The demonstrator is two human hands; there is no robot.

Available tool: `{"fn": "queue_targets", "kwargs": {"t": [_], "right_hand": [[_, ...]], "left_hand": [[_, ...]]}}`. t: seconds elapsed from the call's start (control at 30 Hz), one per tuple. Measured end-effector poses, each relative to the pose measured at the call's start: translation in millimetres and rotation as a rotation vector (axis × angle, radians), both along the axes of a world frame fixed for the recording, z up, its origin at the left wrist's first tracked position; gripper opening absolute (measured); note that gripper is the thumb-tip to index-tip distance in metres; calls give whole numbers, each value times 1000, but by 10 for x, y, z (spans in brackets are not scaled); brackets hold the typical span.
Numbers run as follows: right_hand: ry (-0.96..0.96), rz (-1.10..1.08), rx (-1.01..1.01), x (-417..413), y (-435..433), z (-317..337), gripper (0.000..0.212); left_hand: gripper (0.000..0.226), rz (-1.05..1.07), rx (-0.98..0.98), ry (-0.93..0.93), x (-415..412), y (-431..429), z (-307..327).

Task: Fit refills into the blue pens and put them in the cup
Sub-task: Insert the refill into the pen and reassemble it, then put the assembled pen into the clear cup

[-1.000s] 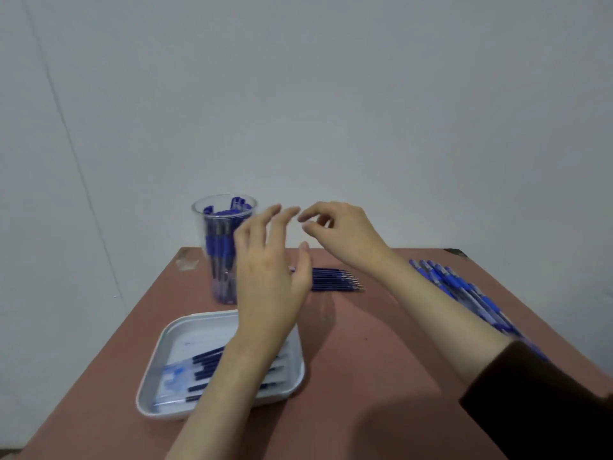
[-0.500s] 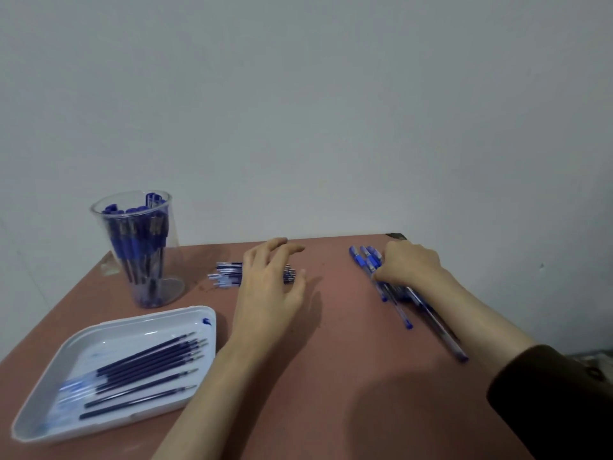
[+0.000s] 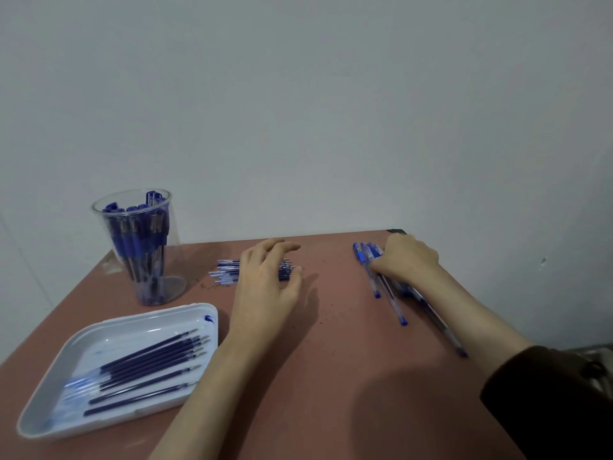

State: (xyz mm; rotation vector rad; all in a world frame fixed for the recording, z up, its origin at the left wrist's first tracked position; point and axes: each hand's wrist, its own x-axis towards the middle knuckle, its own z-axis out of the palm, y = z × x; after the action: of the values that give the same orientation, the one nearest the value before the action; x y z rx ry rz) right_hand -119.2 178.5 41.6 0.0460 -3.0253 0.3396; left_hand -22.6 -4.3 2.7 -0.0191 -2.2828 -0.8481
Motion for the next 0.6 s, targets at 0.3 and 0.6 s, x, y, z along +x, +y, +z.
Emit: {"fn": "queue_targets", "kwargs": {"t": [0.3,0.6], "right_hand": [[184,543,-339,489,-629,168,10],[319,685,-449,492,-933,-227,27]], "left_hand": [[45,-59,243,-5,83,-219,128],[34,-10,331,46,119,-539,101]]}}
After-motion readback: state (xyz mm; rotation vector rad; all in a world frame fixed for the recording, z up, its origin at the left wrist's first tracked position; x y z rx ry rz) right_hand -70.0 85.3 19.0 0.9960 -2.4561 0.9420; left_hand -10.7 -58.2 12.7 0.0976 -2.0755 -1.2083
